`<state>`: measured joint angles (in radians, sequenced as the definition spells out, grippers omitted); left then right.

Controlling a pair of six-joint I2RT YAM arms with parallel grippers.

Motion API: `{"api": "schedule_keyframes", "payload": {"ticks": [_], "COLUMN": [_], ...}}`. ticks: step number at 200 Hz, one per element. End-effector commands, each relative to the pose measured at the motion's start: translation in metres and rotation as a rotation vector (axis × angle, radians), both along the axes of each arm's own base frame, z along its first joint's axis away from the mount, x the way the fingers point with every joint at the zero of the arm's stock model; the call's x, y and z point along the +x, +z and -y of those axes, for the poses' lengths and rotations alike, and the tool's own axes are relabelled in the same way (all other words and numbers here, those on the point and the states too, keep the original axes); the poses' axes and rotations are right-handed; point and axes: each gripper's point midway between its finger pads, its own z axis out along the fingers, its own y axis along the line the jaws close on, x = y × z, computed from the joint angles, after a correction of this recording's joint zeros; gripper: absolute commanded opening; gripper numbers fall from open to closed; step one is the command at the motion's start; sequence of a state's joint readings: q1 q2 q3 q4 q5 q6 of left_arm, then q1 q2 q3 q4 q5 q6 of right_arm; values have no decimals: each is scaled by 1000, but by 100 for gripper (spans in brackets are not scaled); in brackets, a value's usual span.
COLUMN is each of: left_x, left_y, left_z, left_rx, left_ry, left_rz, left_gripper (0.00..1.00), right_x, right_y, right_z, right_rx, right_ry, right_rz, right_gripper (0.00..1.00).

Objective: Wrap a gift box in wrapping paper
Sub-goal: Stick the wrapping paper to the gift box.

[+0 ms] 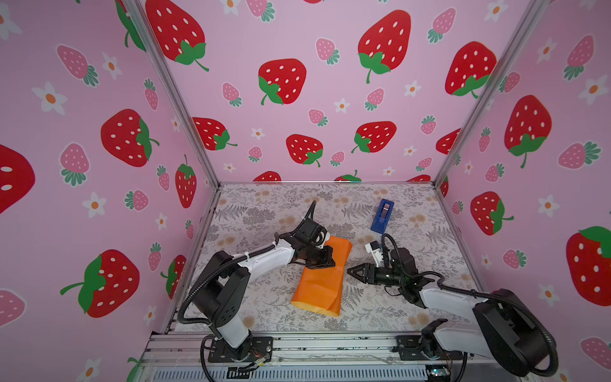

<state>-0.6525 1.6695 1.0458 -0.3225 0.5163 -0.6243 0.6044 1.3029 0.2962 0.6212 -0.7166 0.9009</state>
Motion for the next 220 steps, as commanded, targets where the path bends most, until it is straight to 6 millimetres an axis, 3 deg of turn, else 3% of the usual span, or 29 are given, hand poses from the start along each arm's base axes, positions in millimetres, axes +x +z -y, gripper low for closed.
{"api": "schedule_keyframes", "payload": {"ticks": [1,40,68,102,146,180,220], "left_x": [-28,-27,-26,-25,-25,-25,-26], "left_y": [-55,-55,-54,-52,-51,-50,-53], "left_z": [-44,-44,-44,-43,-43,-44,-49], "left_rx": [249,254,255,253,255,258,285], "left_ry": [28,31,30,30,28,27,28], "left_rz": [-145,-145,-142,-141,-139,-137,-143], "left_gripper": [0,0,0,0,0,0,0], "right_x": [-8,-17,-26,-31,-32,-30,-28], "right_y": [17,-4,7,8,1,-3,-2], "right_z": [-18,-26,-28,-27,-24,-22,-18], "right_rx": [112,77,118,100,56,11,-51], "right_ry": [87,122,159,178,174,161,148], "right_rz": [32,-41,-39,-43,-59,-65,-60], "right_gripper": [58,56,52,35,23,0,0]}}
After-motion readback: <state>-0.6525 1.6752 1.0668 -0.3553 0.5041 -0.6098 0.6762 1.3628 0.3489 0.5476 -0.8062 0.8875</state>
